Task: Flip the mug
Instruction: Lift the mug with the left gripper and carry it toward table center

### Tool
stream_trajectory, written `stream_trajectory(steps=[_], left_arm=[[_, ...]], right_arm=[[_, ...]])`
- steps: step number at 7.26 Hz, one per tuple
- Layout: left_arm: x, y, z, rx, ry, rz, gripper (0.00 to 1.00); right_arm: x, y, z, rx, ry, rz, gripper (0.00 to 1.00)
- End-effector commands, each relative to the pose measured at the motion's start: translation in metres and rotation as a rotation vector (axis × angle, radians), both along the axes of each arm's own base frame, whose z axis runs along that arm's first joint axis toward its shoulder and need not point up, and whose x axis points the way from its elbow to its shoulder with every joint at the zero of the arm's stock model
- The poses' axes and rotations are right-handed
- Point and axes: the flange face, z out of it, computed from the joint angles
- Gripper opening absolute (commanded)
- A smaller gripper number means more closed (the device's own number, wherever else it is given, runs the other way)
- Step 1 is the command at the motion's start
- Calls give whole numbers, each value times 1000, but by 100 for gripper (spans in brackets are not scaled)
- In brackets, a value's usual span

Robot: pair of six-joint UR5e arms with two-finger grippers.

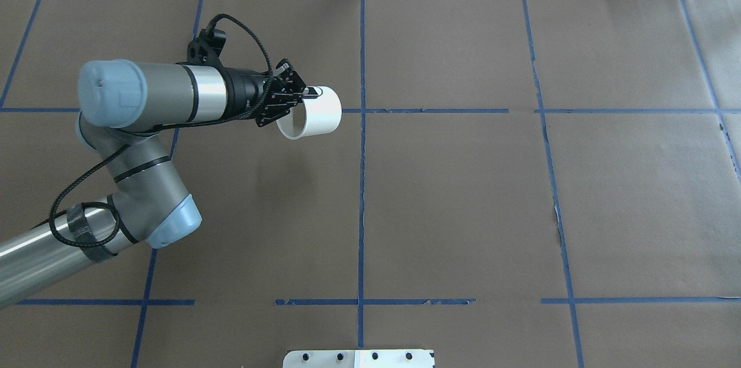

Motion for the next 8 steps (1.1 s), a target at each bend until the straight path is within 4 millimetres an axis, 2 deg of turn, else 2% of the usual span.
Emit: stream_trajectory(steps=[1,2,3,4,6,7,8], left_arm=[[44,3,-42,-76,-139,5,0],[58,1,-57,-110,-198,10,0],[72,-1,-80,-133,-288,28,0],[95,1,-100,-166,-396,58,0],[143,-19,-119,-243,-535,81,0],[160,-27,-124,-292,-609,88,0],[160,-26,-128,-324,-655,93,0]], right_arm=[[0,0,0,0,0,0,100],[0,0,0,0,0,0,100],[0,0,0,0,0,0,100],[0,0,0,0,0,0,100],[0,0,0,0,0,0,100],[0,0,0,0,0,0,100],[0,0,0,0,0,0,100]])
